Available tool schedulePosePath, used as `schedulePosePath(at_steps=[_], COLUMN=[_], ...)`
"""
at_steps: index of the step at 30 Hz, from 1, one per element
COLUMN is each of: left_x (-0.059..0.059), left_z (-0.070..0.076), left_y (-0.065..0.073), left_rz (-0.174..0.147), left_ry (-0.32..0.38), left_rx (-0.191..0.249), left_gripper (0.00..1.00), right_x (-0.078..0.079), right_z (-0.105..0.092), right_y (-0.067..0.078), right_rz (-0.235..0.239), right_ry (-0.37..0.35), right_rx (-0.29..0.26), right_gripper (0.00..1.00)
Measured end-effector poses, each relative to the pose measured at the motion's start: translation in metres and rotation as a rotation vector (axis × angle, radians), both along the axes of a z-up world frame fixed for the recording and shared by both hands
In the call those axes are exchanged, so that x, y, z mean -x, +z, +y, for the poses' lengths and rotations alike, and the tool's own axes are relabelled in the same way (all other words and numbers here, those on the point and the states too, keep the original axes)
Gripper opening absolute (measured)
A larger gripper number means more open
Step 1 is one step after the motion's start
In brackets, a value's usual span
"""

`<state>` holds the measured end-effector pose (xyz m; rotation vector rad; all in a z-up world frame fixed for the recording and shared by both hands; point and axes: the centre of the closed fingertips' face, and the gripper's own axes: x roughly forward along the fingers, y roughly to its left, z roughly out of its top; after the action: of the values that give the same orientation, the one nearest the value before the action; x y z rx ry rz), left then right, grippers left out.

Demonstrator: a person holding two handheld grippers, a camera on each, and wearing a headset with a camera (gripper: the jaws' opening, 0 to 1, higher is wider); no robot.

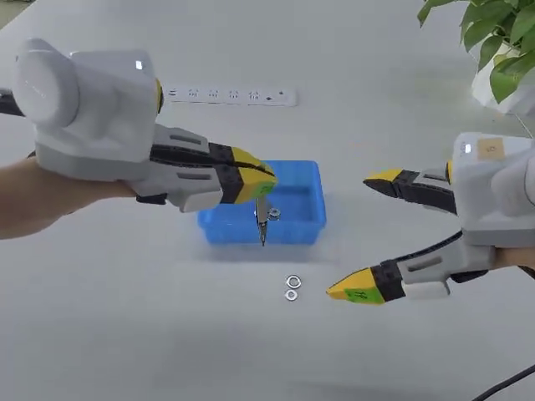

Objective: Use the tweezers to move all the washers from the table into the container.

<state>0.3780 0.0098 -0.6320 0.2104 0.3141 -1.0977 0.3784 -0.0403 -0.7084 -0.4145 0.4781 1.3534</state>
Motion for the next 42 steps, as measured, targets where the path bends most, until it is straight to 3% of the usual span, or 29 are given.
schedulePosePath(at_steps=[5,12,17,24,27,33,36,42], left_x=[0.01,0.026,0.029,0.037,0.039,0.042,0.041,0.037], left_z=[-0.012,-0.024,-0.027,-0.028,-0.03,-0.038,-0.04,-0.041], left_y=[-0.005,-0.024,-0.034,-0.039,-0.042,-0.043,-0.052,-0.055], left_rz=[0.001,0.016,0.025,-0.013,-0.045,-0.066,-0.07,-0.087], left_ry=[-0.014,-0.042,-0.035,-0.054,-0.08,-0.11,-0.125,-0.127], left_rx=[0.011,0.01,0.008,0.001,-0.016,-0.003,-0.031,-0.047], left_gripper=[0.05,0.05,0.05,0.05,0.05,0.05,0.05,0.05], right_x=[0.015,0.032,0.047,0.063,0.066,0.073,0.074,0.079], right_z=[-0.002,-0.008,-0.015,-0.021,-0.022,-0.019,-0.018,-0.02], right_y=[-0.008,-0.009,-0.019,-0.036,-0.038,-0.037,-0.037,-0.043], right_rz=[-0.01,-0.008,0.024,0.06,0.07,0.094,0.102,0.123], right_ry=[0.037,0.051,0.063,0.078,0.081,0.072,0.069,0.076], right_rx=[0.034,0.033,0.044,0.066,0.066,0.041,0.033,0.029], right_gripper=[1.0,1.0,1.0,1.0,1.0,1.0,1.0,1.0])
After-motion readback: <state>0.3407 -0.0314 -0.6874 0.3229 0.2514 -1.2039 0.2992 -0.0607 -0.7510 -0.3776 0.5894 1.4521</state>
